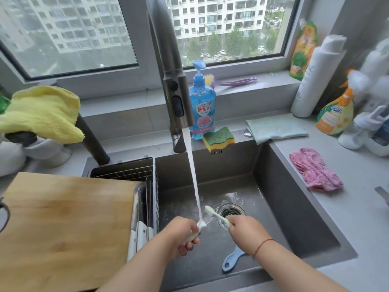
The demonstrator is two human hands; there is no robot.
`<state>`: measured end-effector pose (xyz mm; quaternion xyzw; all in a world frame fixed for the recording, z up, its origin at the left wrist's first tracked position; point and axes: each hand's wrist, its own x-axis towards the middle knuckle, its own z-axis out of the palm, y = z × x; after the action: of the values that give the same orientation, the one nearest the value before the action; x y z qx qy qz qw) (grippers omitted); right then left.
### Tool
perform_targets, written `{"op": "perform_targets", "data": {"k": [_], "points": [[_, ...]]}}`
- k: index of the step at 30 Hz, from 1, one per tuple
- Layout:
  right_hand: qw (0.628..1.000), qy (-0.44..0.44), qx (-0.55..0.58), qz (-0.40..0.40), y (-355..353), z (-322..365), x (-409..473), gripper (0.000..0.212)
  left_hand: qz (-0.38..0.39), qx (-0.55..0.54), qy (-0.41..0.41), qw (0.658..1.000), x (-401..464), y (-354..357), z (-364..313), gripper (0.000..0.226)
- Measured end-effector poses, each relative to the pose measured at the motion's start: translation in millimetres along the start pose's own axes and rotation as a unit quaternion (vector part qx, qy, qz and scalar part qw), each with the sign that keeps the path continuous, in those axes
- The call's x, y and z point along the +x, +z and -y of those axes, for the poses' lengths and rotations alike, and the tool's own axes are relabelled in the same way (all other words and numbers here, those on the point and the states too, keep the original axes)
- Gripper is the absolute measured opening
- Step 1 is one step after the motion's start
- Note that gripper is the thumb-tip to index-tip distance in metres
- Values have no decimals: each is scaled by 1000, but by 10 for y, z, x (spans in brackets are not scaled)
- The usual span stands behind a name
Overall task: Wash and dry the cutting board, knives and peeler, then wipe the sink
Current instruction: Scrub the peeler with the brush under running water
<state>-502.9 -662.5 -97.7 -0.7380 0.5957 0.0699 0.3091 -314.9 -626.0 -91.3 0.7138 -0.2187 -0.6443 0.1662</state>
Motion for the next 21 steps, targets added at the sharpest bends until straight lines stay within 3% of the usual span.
{"op": "perform_targets", "data": {"k": [6, 11, 16, 21], "points": [[999, -41, 14, -9, 38, 128, -123, 25, -49, 9, 30, 998, -51, 22, 5, 15], [999, 9, -13, -45, -25, 79, -102, 23, -65, 38, 65, 995, -104, 6, 1, 20], [997, -56, 32, -29, -7, 196, -190, 24, -81, 47, 87, 992, -139, -25, -40, 8], [998, 10, 23, -54, -171, 130, -69, 25, -80, 76, 122, 986, -164, -56, -57, 5]]}}
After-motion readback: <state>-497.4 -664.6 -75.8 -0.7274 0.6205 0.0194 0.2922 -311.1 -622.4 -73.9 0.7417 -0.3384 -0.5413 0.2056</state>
